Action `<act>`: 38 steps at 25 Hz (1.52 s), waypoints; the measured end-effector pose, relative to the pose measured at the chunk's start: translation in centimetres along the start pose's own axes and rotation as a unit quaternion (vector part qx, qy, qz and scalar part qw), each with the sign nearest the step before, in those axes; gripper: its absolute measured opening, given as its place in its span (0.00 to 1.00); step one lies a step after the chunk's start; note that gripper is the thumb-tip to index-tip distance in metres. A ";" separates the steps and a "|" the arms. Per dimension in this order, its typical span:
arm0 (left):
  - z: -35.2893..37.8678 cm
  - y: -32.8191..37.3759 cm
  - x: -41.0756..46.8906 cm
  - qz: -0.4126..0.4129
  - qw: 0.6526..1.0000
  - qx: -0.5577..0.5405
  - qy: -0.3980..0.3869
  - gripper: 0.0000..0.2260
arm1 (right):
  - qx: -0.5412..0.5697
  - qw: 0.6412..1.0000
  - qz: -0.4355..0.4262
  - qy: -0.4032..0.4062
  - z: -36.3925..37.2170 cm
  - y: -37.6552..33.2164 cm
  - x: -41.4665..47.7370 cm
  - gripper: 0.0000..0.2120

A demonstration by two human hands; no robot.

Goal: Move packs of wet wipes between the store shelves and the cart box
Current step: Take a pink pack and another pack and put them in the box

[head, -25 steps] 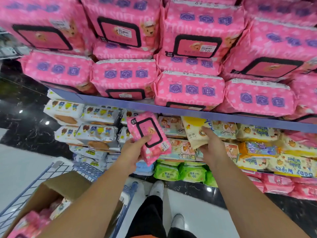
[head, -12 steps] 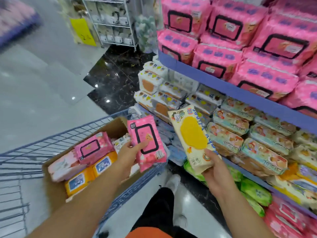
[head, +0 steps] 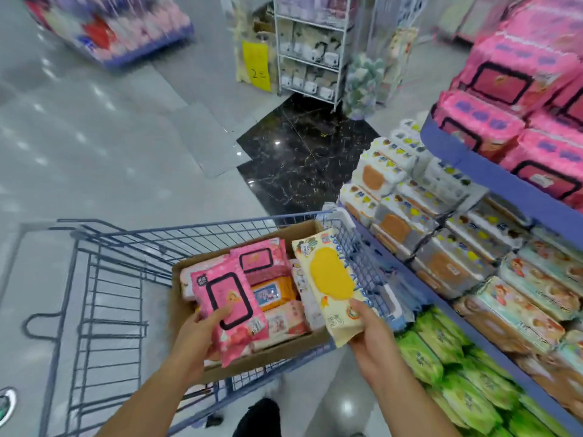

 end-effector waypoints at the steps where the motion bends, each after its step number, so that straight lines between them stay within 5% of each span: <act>1: -1.2 -0.2 1.0 -0.007 1.000 -0.003 0.004 0.27 | 0.001 1.000 0.008 0.010 1.2 1.0 0.9 0.44; 4: -4.0 -1.6 4.1 -0.042 0.999 -0.027 0.011 0.42 | 0.001 0.999 0.033 0.041 3.6 2.8 3.7 0.24; 6: -4.3 -1.6 5.7 -0.048 0.999 -0.011 -0.006 0.42 | -0.022 0.995 0.050 0.081 3.7 3.9 5.9 0.17; 10: -3.6 -0.9 7.1 -0.050 0.998 -0.003 -0.037 0.34 | -0.067 0.987 0.083 0.124 2.5 6.0 8.8 0.18; 13: -2.4 -0.8 7.7 -0.062 0.996 -0.009 -0.067 0.37 | -0.167 0.953 0.052 0.249 0.5 5.5 8.1 0.22; 16: -1.5 -0.2 8.0 -0.068 0.995 -0.011 -0.073 0.22 | -0.465 0.838 -0.070 0.278 2.8 1.1 7.8 0.34; 19: -0.8 -0.4 8.4 -0.075 0.994 -0.003 -0.077 0.15 | -0.746 0.646 -0.110 0.115 8.1 2.0 8.9 0.50; 20: -0.7 -0.3 8.6 -0.077 0.994 -0.004 -0.076 0.15 | -0.784 0.609 -0.089 0.083 8.2 3.1 9.7 0.52; 24: -1.2 -0.7 9.3 -0.082 0.995 0.003 -0.060 0.17 | -0.827 0.555 -0.013 0.088 7.8 4.1 10.4 0.50; 26: -1.5 -0.9 9.3 -0.089 0.995 0.012 -0.054 0.17 | -0.813 0.565 -0.106 0.098 10.2 2.9 9.0 0.41; 28: -1.8 -1.6 9.5 -0.098 0.993 0.025 -0.056 0.19 | -0.732 0.643 -0.219 0.040 13.4 2.9 6.8 0.25; 30: -2.2 -2.4 9.4 -0.113 0.992 0.020 -0.056 0.20 | -0.610 0.777 -0.152 -0.046 14.6 6.4 5.2 0.15; 32: -2.4 -4.0 9.4 -0.136 0.989 -0.019 -0.055 0.22 | -0.501 0.860 -0.007 -0.098 14.6 12.0 4.8 0.21; 34: -2.1 -6.1 9.4 -0.154 0.983 -0.082 -0.048 0.23 | -0.461 0.881 0.047 -0.092 14.3 15.5 5.7 0.32; 38: -2.2 -9.7 11.7 -0.190 0.956 -0.218 0.041 0.25 | -0.461 0.884 0.048 -0.063 15.4 16.8 8.1 0.36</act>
Point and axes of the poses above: each hand's wrist, its own x-axis towards the middle knuckle, its own z-axis out of the palm, y = z × x, the point moved 10 cm from there along x, towards the middle knuckle
